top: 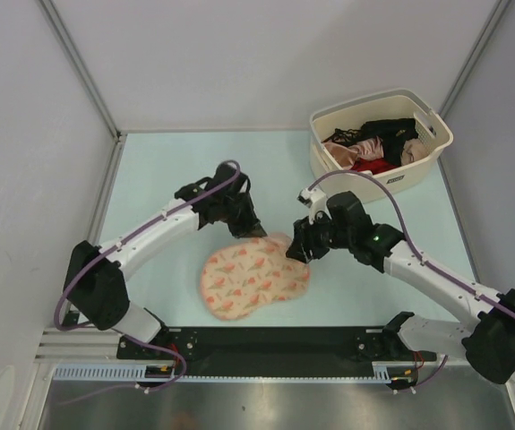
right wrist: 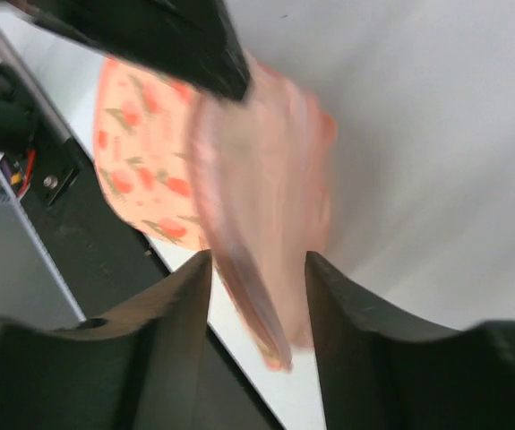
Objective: Place the bra in the laundry bag and zip it closed
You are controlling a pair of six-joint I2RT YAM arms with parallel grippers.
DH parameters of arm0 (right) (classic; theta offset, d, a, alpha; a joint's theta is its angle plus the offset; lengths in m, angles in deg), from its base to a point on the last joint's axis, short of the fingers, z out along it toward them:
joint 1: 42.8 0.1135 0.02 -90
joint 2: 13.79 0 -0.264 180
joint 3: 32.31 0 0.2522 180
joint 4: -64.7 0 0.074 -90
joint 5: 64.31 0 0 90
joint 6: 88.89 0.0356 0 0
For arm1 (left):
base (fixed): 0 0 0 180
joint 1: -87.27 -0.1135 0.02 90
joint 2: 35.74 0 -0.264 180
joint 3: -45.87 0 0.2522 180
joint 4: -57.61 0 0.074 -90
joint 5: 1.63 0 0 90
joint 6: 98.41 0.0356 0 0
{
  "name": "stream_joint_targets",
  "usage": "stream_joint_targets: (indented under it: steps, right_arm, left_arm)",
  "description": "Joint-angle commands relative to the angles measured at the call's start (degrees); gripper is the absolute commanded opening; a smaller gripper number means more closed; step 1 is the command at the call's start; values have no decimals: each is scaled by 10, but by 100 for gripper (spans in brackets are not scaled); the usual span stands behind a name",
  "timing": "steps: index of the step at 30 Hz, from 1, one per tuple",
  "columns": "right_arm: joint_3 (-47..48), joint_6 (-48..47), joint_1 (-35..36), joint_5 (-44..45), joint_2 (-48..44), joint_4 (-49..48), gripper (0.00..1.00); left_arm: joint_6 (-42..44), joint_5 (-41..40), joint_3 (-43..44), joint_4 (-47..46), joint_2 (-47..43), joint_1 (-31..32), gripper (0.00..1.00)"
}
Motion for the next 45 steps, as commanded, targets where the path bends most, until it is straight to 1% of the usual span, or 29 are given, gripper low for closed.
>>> stream_joint_targets:
  steps: [1, 3, 6, 7, 10, 11, 12, 14, 15, 16, 17, 19, 20, 21, 22, 23, 24, 25, 26, 29, 31, 32, 34, 35, 37, 38, 41, 43, 45]
  right_arm:
    - [18, 31, -60, -17, -22, 9, 57]
    - [34, 37, -80, -17, -18, 20, 64]
    - [61, 52, -121, -24, -11, 28, 66]
    - [69, 61, -138, -13, -6, 36, 66]
    - [107, 66, -168, 10, 4, 56, 67]
    - [119, 66, -173, 19, 6, 61, 70]
    - [137, 66, -179, 27, 9, 64, 70]
    - [156, 71, -195, 30, 22, 66, 72]
    - [174, 72, -198, 30, 26, 71, 72]
    - [184, 70, -202, 30, 38, 73, 72]
    - [195, 51, -198, 27, 45, 77, 72]
    - [230, 21, -183, 3, 66, 86, 74]
    - [242, -1, -160, 4, 99, 93, 75]
    - [251, -12, -145, 1, 119, 109, 75]
    - [271, -18, -134, -6, 140, 121, 74]
    - [277, -22, -109, -9, 184, 130, 73]
    - [279, -16, -96, -3, 201, 133, 71]
    - [276, -14, -85, -1, 217, 127, 67]
    - [268, -11, -60, 0, 239, 119, 64]
    - [254, -7, -27, -12, 293, 97, 55]
    - [242, 10, 5, -13, 317, 76, 41]
    - [224, 17, 15, -7, 329, 55, 38]
    - [208, 47, 49, 28, 352, 33, 38]
    - [203, 61, 59, 87, 358, 26, 38]
    - [197, 114, 75, 132, 379, 14, 41]
    - [195, 136, 77, 180, 385, 10, 43]
    - [208, 220, 80, 280, 429, 27, 51]
    - [240, 248, 78, 321, 469, 34, 59]
    - [271, 276, 72, 375, 497, 54, 62]
  left_arm:
    - [158, -138, 160, 50, 7, 2, 0]
    - [218, -141, 235, 52, 34, 9, 0]
    - [261, -120, 291, 60, 56, 11, 0]
    - [267, -122, 292, 63, 53, 15, 0]
    - [288, -136, 242, 59, 10, 28, 0]
    - [290, -139, 201, 59, -5, 31, 0]
    - [290, -142, 177, 59, -39, 37, 0]
    - [313, -163, 121, 65, -69, 71, 0]
    - [317, -197, 107, 75, -84, 89, 0]
    - [310, -234, 91, 101, -110, 118, 0]
    - [280, -232, 50, 108, -128, 124, 0]
    - [238, -200, -3, 96, -190, 126, 0]
    - [196, -195, -53, 89, -211, 129, 0]
    - [176, -188, -76, 73, -229, 136, 0]
    - [161, -183, -98, 64, -263, 139, 0]
    - [139, -178, -128, 59, -273, 139, 0]
    - [131, -180, -137, 59, -282, 140, 0]
    - [124, -181, -148, 60, -289, 140, 0]
    - [109, -182, -153, 62, -304, 141, 0]
    - [74, -185, -179, 59, -336, 147, 0]
    - [63, -191, -194, 61, -353, 159, 0]
    - [50, -197, -199, 64, -370, 161, 0]
    - [37, -202, -212, 70, -389, 169, 0]
    - [23, -205, -217, 73, -399, 170, 0]
    - [11, -210, -228, 80, -427, 173, 0]
    - [1, -211, -232, 82, -437, 174, 0]
    - [-10, -215, -241, 90, -459, 175, 0]
    - [-19, -217, -245, 90, -468, 175, 0]
    - [-24, -221, -246, 90, -471, 175, 0]
